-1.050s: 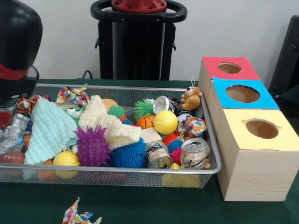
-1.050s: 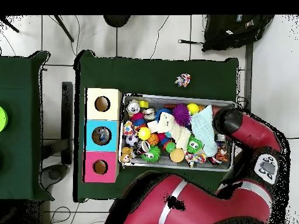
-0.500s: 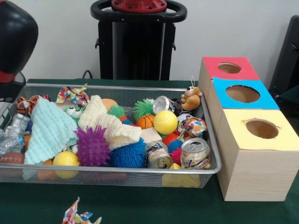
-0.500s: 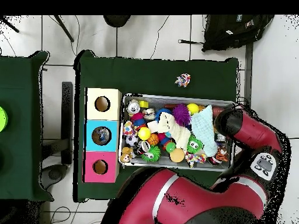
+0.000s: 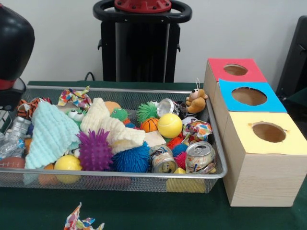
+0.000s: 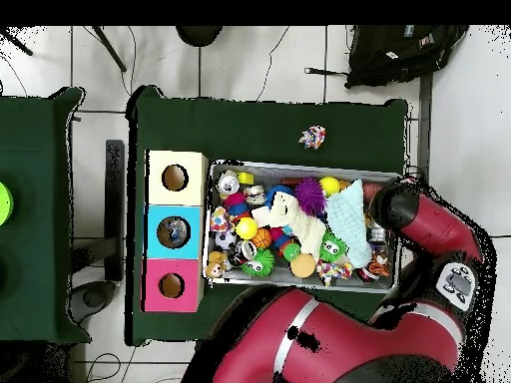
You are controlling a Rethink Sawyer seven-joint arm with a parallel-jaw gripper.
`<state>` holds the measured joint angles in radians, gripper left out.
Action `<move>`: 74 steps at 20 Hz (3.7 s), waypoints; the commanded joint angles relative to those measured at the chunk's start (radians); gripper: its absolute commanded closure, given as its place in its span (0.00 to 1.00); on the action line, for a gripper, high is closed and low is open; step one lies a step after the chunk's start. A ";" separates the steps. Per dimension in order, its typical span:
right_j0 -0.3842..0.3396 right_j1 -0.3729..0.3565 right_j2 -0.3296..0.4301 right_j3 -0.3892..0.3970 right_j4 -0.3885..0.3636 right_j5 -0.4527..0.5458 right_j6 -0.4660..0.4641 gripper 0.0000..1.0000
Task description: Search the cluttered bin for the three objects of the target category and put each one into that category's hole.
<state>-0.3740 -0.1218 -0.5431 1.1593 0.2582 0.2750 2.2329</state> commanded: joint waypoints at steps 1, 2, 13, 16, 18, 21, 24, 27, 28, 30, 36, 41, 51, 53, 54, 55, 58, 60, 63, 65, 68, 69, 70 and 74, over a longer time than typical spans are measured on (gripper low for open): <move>-0.034 -0.078 0.180 0.089 0.043 0.172 0.096 0.00; -0.033 -0.089 0.178 0.095 0.039 0.184 0.090 0.00; -0.055 -0.200 0.166 0.130 -0.015 0.315 0.006 0.00; -0.058 -0.206 0.169 0.127 -0.021 0.326 0.002 0.00; -0.063 -0.198 0.179 0.123 -0.021 0.311 0.004 0.00; -0.076 -0.181 0.204 0.120 -0.020 0.285 0.005 0.00; -0.102 -0.164 0.245 0.114 -0.022 0.255 -0.012 0.00; -0.122 -0.147 0.278 0.104 -0.025 0.229 -0.018 0.00; -0.131 -0.141 0.293 0.101 -0.025 0.221 -0.021 0.00; -0.140 -0.138 0.309 0.098 -0.026 0.223 -0.021 0.00; -0.137 -0.145 0.326 0.117 -0.028 0.223 0.017 0.00; -0.116 -0.156 0.325 0.142 -0.016 0.230 0.063 0.00; -0.087 -0.167 0.315 0.154 0.005 0.265 0.112 0.00; -0.088 -0.164 0.318 0.152 0.006 0.262 0.111 0.00; -0.087 -0.163 0.319 0.152 0.006 0.262 0.111 0.00; -0.087 -0.163 0.320 0.153 0.007 0.261 0.111 0.00; -0.089 -0.167 0.324 0.160 0.006 0.264 0.108 0.00; -0.087 -0.169 0.325 0.167 0.007 0.265 0.110 0.00; -0.083 -0.172 0.326 0.180 0.009 0.265 0.116 0.00; -0.085 -0.170 0.326 0.179 0.006 0.270 0.109 0.00; -0.087 -0.162 0.329 0.179 0.004 0.272 0.105 0.00; -0.089 -0.162 0.329 0.181 0.004 0.275 0.103 0.00; -0.089 -0.163 0.329 0.184 0.002 0.284 0.100 0.00; -0.096 -0.166 0.341 0.207 0.001 0.304 0.084 0.00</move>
<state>-0.4657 -0.2922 -0.3282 1.2368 0.2448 0.4826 2.2329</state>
